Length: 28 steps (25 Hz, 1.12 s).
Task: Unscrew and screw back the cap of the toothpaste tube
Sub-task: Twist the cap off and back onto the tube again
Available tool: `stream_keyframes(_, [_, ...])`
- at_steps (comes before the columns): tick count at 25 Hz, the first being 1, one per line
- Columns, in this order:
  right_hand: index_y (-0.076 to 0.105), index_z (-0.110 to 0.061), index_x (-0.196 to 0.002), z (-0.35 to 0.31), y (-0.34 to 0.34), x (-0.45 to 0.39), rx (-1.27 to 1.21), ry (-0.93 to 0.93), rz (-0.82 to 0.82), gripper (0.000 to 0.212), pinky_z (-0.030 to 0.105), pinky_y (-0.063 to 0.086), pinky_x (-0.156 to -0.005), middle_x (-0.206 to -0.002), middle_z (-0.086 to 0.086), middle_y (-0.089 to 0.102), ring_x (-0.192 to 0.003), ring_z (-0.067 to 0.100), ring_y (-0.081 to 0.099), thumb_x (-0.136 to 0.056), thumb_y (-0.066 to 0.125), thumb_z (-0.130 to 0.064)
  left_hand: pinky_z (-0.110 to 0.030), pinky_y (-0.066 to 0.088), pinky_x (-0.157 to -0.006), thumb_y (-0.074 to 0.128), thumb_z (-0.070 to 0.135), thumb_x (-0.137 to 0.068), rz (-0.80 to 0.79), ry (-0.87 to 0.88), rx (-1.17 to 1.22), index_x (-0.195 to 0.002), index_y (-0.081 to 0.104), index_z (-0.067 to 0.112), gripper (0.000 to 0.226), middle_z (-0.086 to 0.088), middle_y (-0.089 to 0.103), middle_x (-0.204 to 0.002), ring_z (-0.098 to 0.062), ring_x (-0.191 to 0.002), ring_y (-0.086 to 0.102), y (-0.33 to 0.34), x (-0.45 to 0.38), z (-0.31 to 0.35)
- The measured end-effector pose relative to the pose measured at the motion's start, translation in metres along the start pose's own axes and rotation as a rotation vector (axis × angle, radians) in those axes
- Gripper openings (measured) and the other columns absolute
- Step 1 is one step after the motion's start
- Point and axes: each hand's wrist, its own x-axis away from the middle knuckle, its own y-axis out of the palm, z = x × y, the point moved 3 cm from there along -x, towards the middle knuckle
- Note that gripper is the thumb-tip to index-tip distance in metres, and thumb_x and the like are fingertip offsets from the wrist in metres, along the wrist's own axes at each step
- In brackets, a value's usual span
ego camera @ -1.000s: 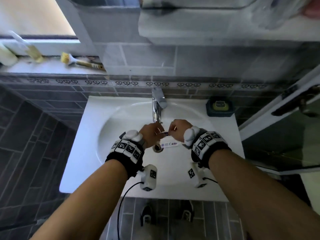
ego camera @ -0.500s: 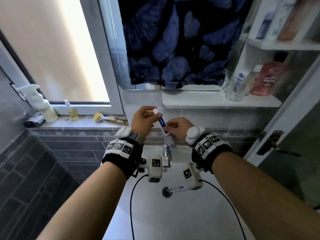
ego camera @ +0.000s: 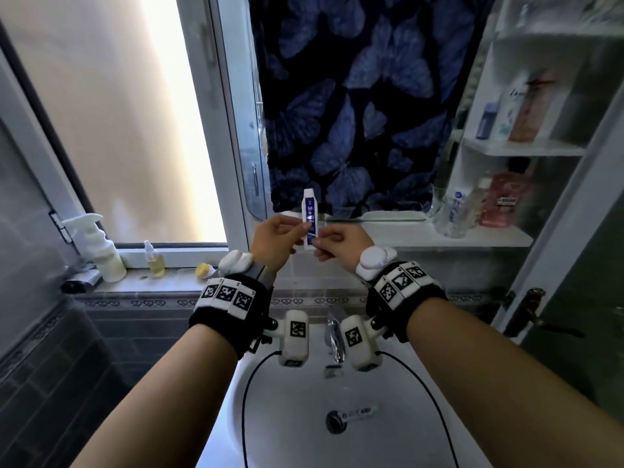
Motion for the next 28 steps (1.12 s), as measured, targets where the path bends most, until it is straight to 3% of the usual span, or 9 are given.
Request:
stream_keyframes(7, [0.071, 0.001, -0.102, 0.001, -0.008, 0.005, -0.011, 0.017, 0.064, 0.02, 0.025, 0.054, -0.058, -0.077, 0.011, 0.07, -0.06, 0.013, 0.062, -0.092, 0.066, -0.015, -0.019, 0.052, -0.052, 0.069, 0.021, -0.089, -0.096, 0.048, -0.045, -0.095, 0.072, 0.014, 0.009, 0.003, 0.074, -0.076, -0.004, -0.059, 0.068, 0.011, 0.012, -0.004])
stream_keyframes(12, [0.068, 0.006, -0.106, -0.006, -0.016, 0.006, -0.011, 0.015, 0.065, 0.023, 0.029, 0.054, -0.064, -0.084, 0.017, 0.07, -0.065, 0.015, 0.062, -0.091, 0.066, -0.012, -0.022, 0.052, -0.053, 0.069, 0.027, -0.089, -0.092, 0.049, -0.134, -0.089, 0.074, 0.01, 0.018, -0.006, 0.075, -0.075, -0.011, -0.06, 0.067, 0.015, 0.01, 0.004])
stream_keyframes(15, [0.069, -0.001, -0.105, -0.01, -0.018, 0.008, -0.035, 0.05, 0.031, 0.018, 0.026, 0.055, -0.063, -0.086, 0.012, 0.071, -0.068, 0.013, 0.064, -0.09, 0.068, -0.012, -0.019, 0.048, -0.056, 0.067, 0.029, -0.091, -0.071, 0.067, -0.166, -0.088, 0.072, 0.009, 0.02, -0.003, 0.072, -0.071, -0.009, -0.058, 0.064, 0.015, 0.009, 0.008])
stream_keyframes(21, [0.068, 0.001, -0.103, -0.006, -0.016, 0.019, 0.123, 0.062, 0.03, 0.02, 0.028, 0.053, -0.062, -0.081, 0.006, 0.069, -0.069, 0.013, 0.063, -0.094, 0.062, -0.016, -0.035, 0.053, -0.066, 0.061, 0.025, -0.094, -0.062, 0.106, -0.214, -0.091, 0.066, 0.003, 0.023, -0.01, 0.071, -0.078, -0.02, -0.069, 0.064, 0.026, 0.024, 0.005])
stream_keyframes(25, [0.068, 0.001, -0.099, -0.011, -0.017, 0.022, 0.192, 0.05, 0.033, 0.018, 0.033, 0.054, -0.067, -0.082, 0.01, 0.069, -0.071, 0.017, 0.062, -0.093, 0.063, -0.015, -0.024, 0.051, -0.058, 0.06, 0.023, -0.096, -0.096, 0.118, -0.154, -0.096, 0.068, 0.002, 0.022, -0.01, 0.074, -0.084, -0.013, -0.066, 0.065, 0.028, 0.031, 0.005])
stream_keyframes(28, [0.07, 0.002, -0.099, -0.009, -0.023, 0.03, 0.134, 0.041, 0.051, 0.025, 0.035, 0.056, -0.064, -0.082, 0.013, 0.07, -0.071, 0.018, 0.065, -0.09, 0.069, -0.022, -0.026, 0.05, -0.062, 0.06, 0.029, -0.096, -0.084, 0.105, -0.219, -0.094, 0.069, 0.007, 0.024, -0.003, 0.071, -0.075, -0.012, -0.064, 0.064, 0.025, 0.031, 0.005])
